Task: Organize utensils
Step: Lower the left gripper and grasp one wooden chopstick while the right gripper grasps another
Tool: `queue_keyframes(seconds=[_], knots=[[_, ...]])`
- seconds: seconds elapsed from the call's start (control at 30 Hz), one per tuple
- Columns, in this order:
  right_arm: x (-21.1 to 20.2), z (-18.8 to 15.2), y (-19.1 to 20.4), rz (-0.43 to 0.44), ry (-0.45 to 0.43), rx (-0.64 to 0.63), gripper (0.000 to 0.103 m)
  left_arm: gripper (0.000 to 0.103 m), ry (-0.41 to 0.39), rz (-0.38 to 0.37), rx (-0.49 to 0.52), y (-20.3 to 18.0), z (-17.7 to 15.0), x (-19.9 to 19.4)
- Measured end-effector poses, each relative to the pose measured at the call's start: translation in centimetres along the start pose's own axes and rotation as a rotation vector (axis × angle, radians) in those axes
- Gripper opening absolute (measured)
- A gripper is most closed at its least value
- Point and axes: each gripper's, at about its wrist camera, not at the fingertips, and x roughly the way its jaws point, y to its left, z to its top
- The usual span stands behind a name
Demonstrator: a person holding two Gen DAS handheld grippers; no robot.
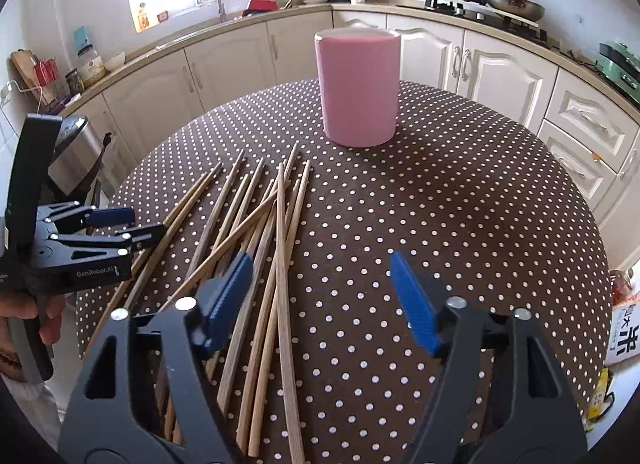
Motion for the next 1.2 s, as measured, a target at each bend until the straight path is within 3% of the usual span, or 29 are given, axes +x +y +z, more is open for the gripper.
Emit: queue_keyframes(seconds=[0.17,0.4,0.43,0.57,0.77,1.03,1.2], knots=[[1.9,0.4,0.4,0.012,0.055,-0.033,0.044,0.04,-0.004,0.0,0.005,-0.5,1.2,0.4],[4.0,1.2,1.1,0.055,0.123,-0.084,0.031,0.012,-0.014,-0.024,-0.027,-0.5,2.7,0.8],[4.1,1.3,1.1,0.06,0.123,-0.082,0.025,0.009,-0.016,-0.032,-0.033,-0.4,2.6,0.9],[4.0,1.7,0.5,0.09,0.131,-0.065,0.012,0.007,-0.024,-0.042,-0.045,-0.2,2.7,1.0],[4.4,1.7,-1.9,0.168,0.179,0.002,0.01,0.006,-0.035,-0.075,-0.041,-0.6,2.9,0.4],[6.2,3.9,-0.5,0.091,0.249,-0.106,0.01,0.006,-0.024,-0.101,-0.049,-0.8,3.5,0.3],[7.1,5.1,-0.4,0.101,0.26,-0.095,0.006,0.006,-0.08,-0.1,-0.031,-0.6,4.4,-1.9]])
